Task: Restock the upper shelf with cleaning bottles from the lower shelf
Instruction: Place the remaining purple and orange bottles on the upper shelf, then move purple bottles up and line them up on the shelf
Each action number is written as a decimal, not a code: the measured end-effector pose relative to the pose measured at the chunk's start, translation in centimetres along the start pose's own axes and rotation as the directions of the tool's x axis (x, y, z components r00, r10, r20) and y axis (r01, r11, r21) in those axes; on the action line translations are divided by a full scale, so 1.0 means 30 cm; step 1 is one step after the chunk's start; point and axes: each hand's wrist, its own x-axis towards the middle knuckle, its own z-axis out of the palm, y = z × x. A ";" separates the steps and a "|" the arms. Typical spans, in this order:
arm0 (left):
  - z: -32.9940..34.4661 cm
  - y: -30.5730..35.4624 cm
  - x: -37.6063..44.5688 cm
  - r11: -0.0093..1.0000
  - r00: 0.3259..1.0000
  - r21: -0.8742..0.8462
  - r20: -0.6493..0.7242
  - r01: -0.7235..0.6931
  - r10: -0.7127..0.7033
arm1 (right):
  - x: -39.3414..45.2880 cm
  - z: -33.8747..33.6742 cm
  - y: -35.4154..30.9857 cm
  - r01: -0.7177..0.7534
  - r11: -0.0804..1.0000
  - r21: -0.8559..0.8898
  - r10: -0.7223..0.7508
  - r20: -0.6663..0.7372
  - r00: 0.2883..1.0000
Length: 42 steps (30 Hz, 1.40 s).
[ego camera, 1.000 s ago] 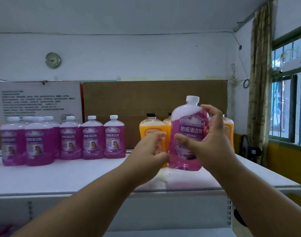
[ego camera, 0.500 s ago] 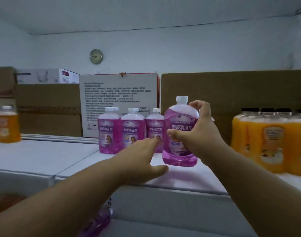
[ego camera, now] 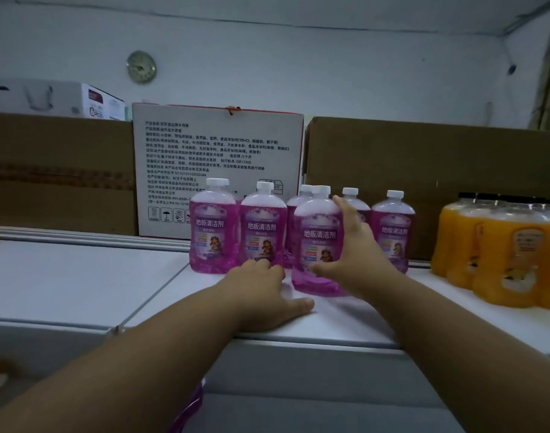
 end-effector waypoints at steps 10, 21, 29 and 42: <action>-0.002 0.016 -0.005 0.999 0.999 0.038 0.039 0.014 -0.015 | 0.026 0.066 -0.042 -0.049 0.950 -0.307 0.036 -0.045 0.998; 0.008 0.005 0.005 0.999 0.999 0.032 0.037 0.007 -0.008 | 0.017 0.081 -0.032 -0.044 0.942 -0.333 0.024 -0.065 0.998; -0.006 0.005 -0.014 0.997 0.999 -0.068 -0.029 0.027 -0.029 | -0.030 0.030 -0.088 0.059 0.929 -0.365 -0.120 -0.146 0.982; 0.138 -0.012 -0.601 0.984 0.723 -0.170 -0.685 -0.045 -0.085 | -0.465 0.046 -0.468 0.489 0.870 -0.059 -0.492 -0.042 0.870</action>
